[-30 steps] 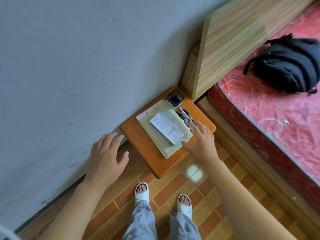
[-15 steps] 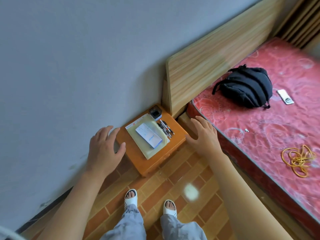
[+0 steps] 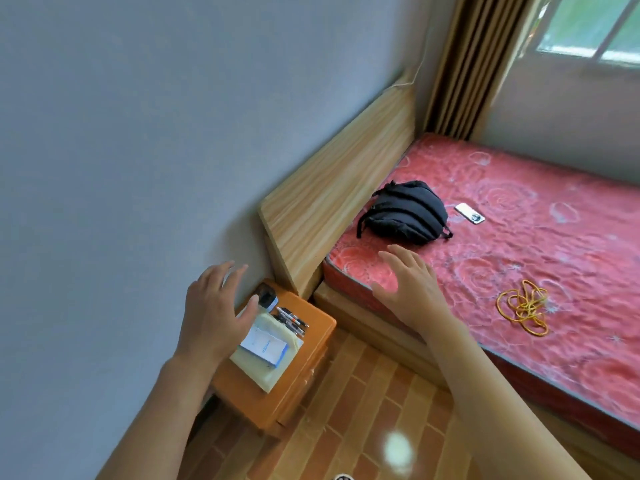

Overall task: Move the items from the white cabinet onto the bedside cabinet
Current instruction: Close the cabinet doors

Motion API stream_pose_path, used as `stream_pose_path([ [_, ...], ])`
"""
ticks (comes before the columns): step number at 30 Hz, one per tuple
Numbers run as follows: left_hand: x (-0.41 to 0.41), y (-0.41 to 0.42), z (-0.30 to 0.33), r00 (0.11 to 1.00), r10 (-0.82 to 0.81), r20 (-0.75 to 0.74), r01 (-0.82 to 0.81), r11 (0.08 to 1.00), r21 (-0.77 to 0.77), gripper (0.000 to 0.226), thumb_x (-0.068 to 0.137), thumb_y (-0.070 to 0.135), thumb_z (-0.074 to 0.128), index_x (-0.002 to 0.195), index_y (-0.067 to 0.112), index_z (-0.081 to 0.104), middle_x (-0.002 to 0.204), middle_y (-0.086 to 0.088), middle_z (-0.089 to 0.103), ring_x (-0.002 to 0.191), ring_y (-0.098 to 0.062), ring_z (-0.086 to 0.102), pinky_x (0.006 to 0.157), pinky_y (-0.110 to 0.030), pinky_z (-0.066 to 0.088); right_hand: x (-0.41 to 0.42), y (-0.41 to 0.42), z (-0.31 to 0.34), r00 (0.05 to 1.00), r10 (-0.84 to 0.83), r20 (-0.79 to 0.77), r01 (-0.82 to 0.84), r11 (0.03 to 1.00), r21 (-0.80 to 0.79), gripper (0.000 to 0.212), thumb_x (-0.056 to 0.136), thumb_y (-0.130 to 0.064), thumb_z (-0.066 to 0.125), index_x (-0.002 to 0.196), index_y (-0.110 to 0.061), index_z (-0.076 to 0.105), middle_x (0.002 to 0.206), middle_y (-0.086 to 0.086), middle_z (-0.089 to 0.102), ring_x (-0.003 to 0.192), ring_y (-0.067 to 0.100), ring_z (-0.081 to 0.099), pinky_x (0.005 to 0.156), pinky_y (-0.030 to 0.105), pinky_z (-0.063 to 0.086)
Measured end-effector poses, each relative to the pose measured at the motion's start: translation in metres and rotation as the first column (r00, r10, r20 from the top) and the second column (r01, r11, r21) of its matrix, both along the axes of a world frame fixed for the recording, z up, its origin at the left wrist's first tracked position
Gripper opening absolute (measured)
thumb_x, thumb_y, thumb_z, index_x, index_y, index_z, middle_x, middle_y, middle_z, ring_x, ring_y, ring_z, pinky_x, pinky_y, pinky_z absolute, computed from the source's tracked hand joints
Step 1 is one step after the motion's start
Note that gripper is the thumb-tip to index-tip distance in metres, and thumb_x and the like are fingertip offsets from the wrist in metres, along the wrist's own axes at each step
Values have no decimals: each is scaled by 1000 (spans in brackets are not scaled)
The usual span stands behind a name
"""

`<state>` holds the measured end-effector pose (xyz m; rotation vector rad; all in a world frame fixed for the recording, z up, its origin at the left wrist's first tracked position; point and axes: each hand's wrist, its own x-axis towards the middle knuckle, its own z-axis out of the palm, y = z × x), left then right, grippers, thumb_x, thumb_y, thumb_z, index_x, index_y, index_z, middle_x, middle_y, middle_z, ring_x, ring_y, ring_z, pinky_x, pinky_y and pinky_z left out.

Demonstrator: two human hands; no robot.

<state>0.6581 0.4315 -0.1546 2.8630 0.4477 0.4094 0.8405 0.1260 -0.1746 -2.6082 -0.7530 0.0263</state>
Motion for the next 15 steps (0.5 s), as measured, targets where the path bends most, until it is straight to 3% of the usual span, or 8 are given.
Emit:
stream_pose_path([
  [6, 56, -19, 36, 964, -258, 69, 254, 965, 67, 58, 89, 48, 49, 137, 16, 58, 140, -10, 57, 131, -32, 50, 102, -52, 44, -16, -61, 44, 976, -186, 111, 193, 980, -55, 72, 89, -59, 54, 151, -22, 46, 160, 2, 39, 148, 26, 32, 121, 50, 26],
  [9, 75, -36, 54, 927, -373, 48, 365, 923, 123, 61, 87, 49, 49, 137, 15, 59, 139, -11, 58, 131, -33, 50, 103, -54, 43, -40, -90, 67, 938, -284, 196, 308, 946, -102, 69, 88, -54, 64, 147, -21, 49, 158, 5, 42, 145, 30, 36, 119, 54, 29],
  [15, 90, -73, 78, 836, -547, 53, 538, 834, 123, 63, 88, 54, 47, 140, 21, 56, 142, -7, 55, 131, -30, 49, 104, -56, 44, -102, -139, 100, 832, -488, 265, 529, 842, -111, 68, 88, -53, 65, 147, -25, 48, 159, 4, 41, 146, 29, 36, 119, 54, 31],
])
